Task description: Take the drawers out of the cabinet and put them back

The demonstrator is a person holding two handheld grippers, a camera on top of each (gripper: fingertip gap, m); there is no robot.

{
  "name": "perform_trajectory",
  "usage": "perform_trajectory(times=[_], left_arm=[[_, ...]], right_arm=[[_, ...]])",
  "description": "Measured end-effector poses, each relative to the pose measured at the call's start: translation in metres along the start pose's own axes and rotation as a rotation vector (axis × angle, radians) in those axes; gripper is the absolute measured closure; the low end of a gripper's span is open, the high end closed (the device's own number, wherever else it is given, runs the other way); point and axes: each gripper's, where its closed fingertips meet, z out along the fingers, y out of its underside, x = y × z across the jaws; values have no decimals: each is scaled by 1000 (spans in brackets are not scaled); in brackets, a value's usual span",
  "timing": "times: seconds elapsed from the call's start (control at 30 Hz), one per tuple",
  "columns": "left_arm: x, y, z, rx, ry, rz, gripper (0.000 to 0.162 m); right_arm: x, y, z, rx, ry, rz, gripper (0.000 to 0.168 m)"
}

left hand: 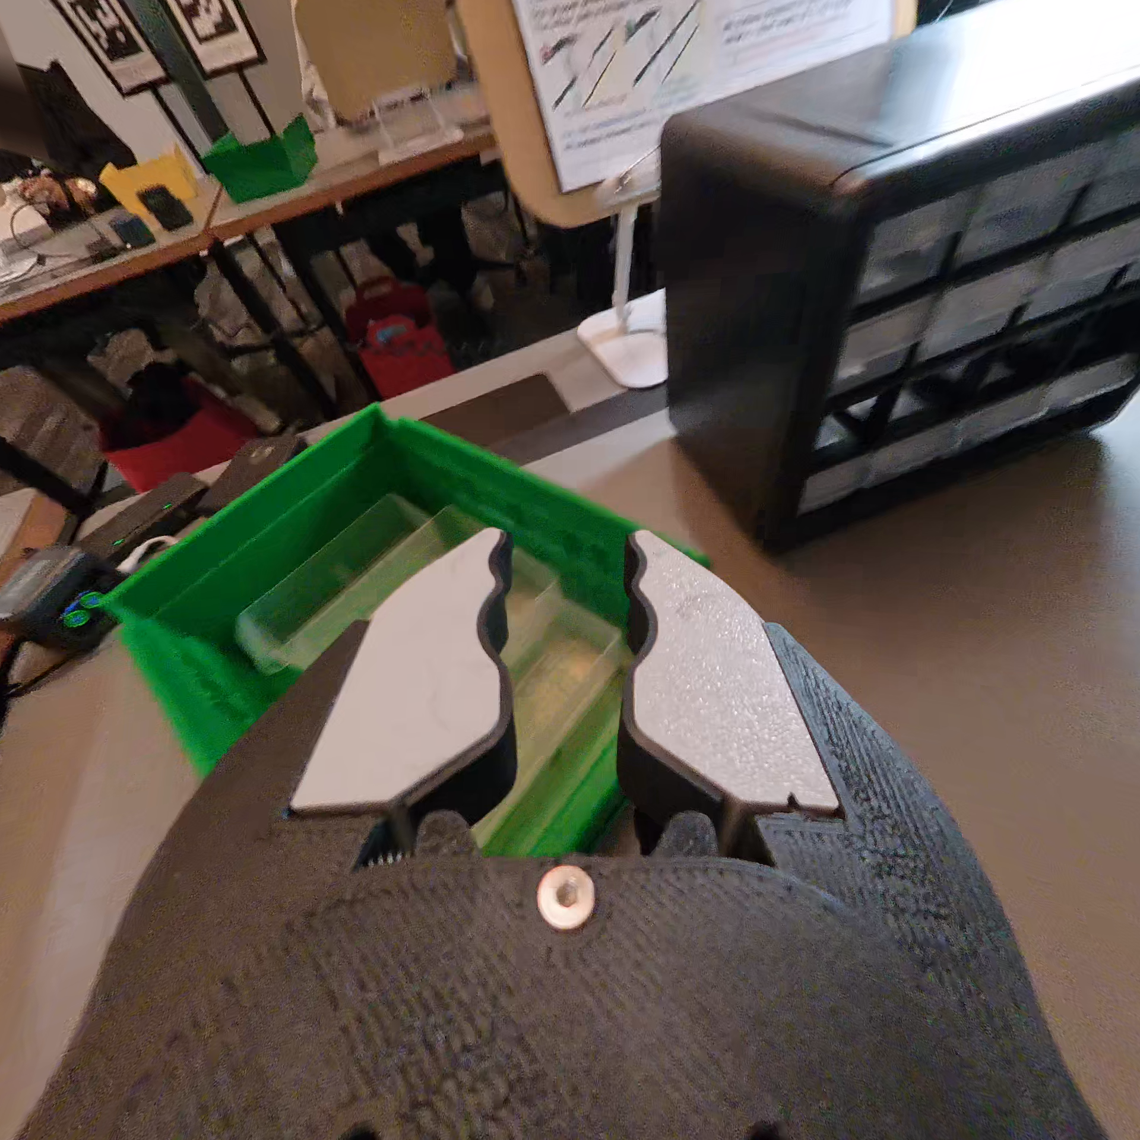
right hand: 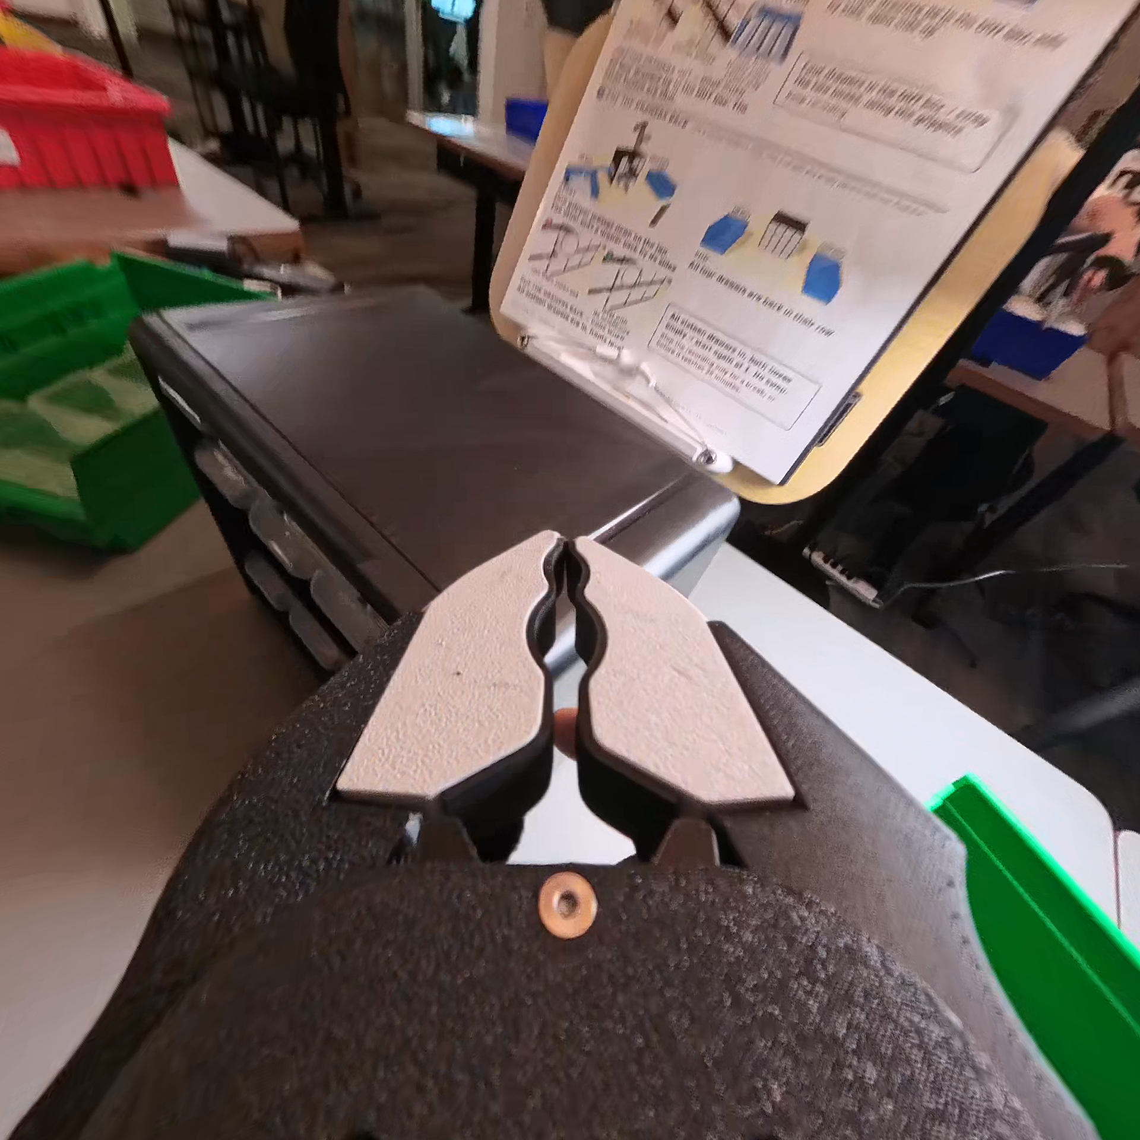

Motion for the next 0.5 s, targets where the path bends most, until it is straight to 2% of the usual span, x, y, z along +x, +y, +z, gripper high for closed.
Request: perform_trajectory(times=[0.1, 0.17, 0.33, 0.5], left_arm=[[-36, 13, -12, -86, 20, 94, 132], [-58, 25, -15, -187, 28, 207, 135], [-64, 79, -12, -502, 318, 572, 145], [-67, 130, -5, -816, 481, 825, 139]], right_arm=[[-4, 19, 8, -113, -85, -30, 168], [-4, 21, 8, -100, -120, -8, 168], [-5, 20, 8, -49, -145, 53, 168], [-5, 21, 8, -11, -122, 33, 168]])
